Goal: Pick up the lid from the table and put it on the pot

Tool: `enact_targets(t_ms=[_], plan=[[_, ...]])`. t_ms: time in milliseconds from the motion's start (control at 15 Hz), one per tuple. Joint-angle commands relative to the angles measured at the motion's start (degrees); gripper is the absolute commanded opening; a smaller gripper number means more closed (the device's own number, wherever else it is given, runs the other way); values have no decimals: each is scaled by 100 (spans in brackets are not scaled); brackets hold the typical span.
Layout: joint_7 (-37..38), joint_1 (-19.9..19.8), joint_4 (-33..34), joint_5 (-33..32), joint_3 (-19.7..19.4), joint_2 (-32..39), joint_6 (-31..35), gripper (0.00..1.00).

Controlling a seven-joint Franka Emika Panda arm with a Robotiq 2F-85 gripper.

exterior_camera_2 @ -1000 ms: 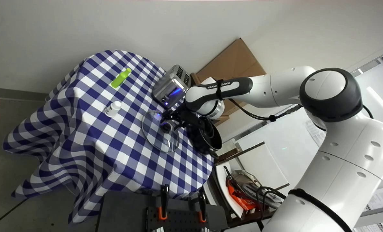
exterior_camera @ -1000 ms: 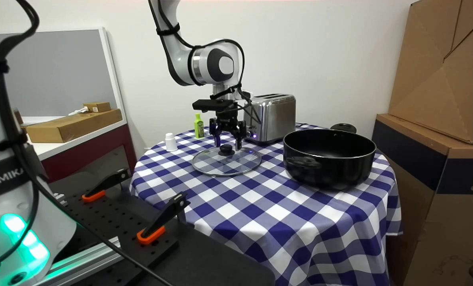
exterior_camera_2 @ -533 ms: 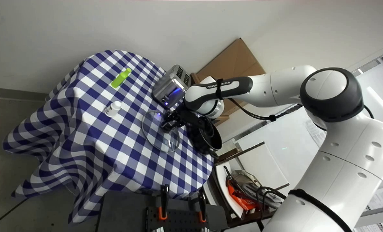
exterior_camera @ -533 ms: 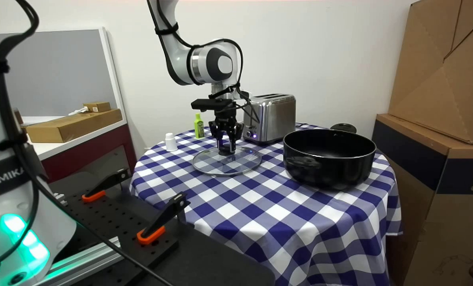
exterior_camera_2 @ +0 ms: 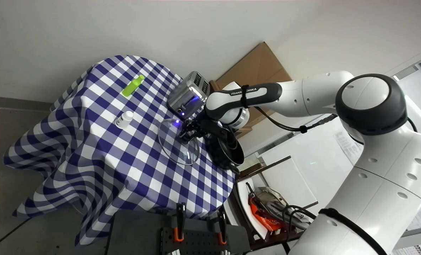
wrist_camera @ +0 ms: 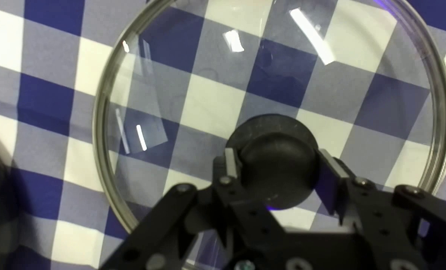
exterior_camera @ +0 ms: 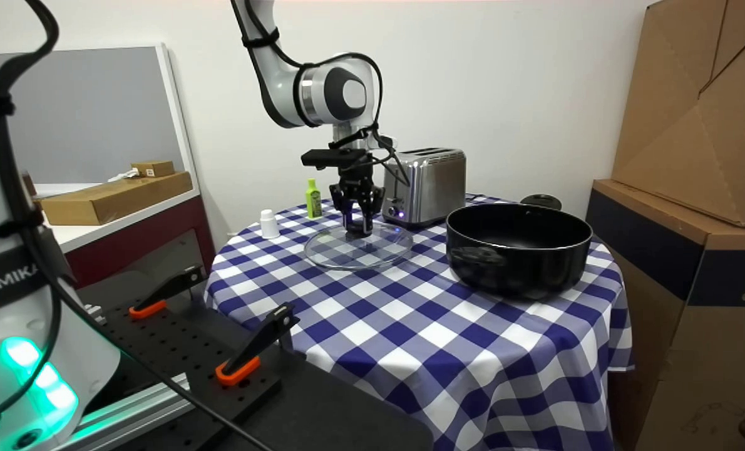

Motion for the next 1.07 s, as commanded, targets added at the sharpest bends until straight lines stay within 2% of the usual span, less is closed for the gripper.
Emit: enact_targets(t_ms=[0, 200, 467, 667, 1000], plan=[[-155, -179, -447, 49, 65, -975, -246, 25], [-389, -443, -563, 281, 172, -1586, -609, 25], [-609, -732, -470, 471, 72, -2226, -1310, 25], [-661, -963, -242, 539, -79, -2366, -1612, 25], [-587, -1357, 85, 652, -411, -2235, -1685, 25]])
